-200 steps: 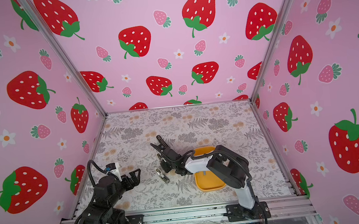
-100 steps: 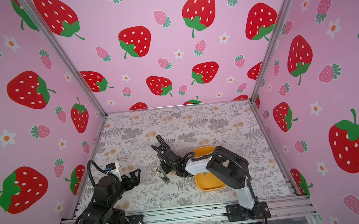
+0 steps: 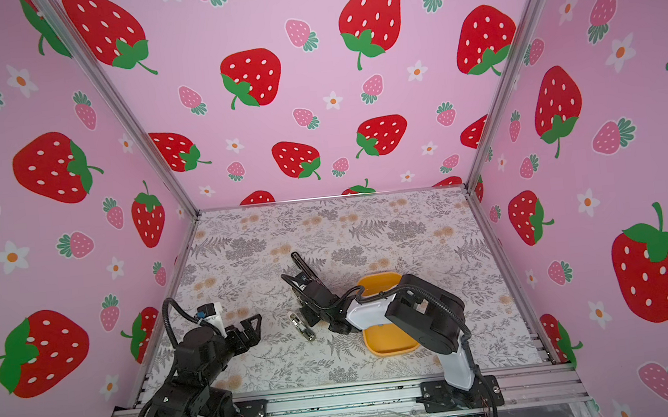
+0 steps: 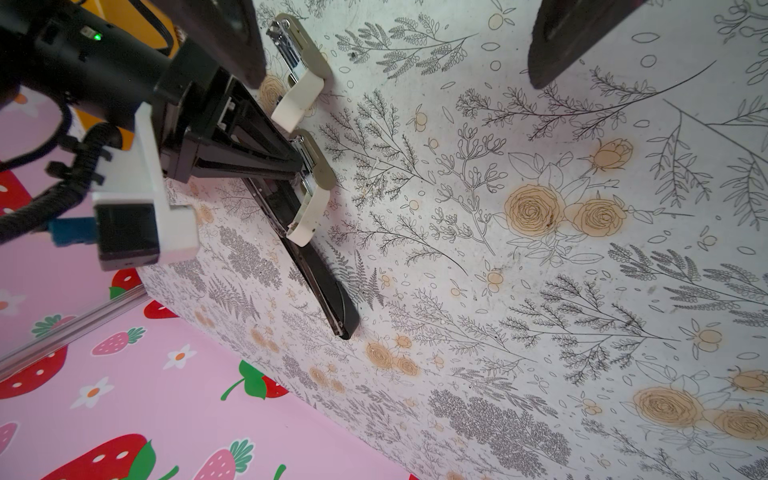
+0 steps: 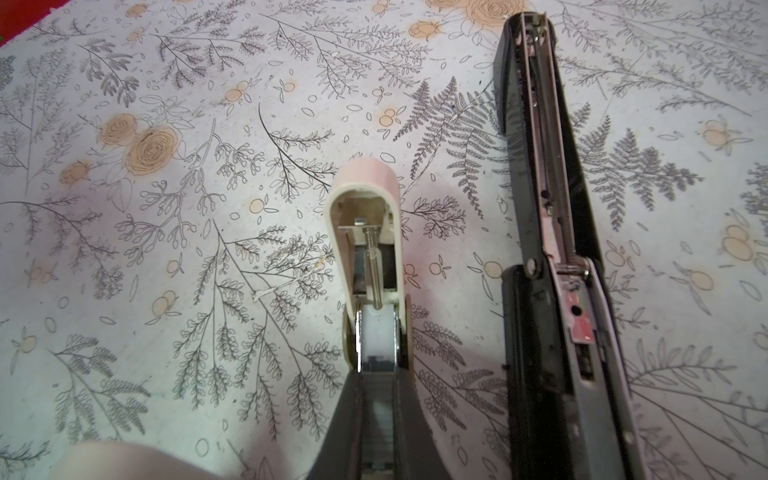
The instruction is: Load the staples into the stapler
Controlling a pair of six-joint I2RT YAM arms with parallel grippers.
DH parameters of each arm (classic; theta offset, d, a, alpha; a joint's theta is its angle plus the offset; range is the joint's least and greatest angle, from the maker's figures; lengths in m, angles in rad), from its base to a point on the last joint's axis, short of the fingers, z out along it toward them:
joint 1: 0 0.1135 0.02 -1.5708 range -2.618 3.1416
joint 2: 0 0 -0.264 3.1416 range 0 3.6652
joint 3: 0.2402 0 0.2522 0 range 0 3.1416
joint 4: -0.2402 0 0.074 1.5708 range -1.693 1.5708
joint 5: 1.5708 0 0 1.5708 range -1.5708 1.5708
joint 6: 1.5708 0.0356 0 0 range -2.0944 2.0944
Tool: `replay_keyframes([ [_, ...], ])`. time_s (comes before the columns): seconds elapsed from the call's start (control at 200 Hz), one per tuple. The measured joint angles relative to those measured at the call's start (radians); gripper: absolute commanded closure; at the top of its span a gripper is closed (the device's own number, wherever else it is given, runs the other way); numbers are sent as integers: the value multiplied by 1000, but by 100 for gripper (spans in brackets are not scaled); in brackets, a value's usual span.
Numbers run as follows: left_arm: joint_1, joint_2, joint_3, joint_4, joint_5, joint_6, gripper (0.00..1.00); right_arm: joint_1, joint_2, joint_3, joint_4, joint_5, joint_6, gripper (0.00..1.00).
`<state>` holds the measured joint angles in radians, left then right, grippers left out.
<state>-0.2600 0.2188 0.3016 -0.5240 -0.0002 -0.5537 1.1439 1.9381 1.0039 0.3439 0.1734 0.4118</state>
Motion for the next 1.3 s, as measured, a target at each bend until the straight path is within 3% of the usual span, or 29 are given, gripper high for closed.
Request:
replay_keyframes([
  [0.66,0,8,0,2,0,0,0,10,-3,-8,6,18,3,82],
  [0.91,0,17,0,3,-1,0,1,17,-3,-7,-40,18,-5,77],
  [1.121,0,17,0,3,-3,0,0,19,-3,-6,-55,21,-14,65],
  [1.301,0,17,0,3,-7,0,1,19,-20,-6,-81,37,-21,64],
])
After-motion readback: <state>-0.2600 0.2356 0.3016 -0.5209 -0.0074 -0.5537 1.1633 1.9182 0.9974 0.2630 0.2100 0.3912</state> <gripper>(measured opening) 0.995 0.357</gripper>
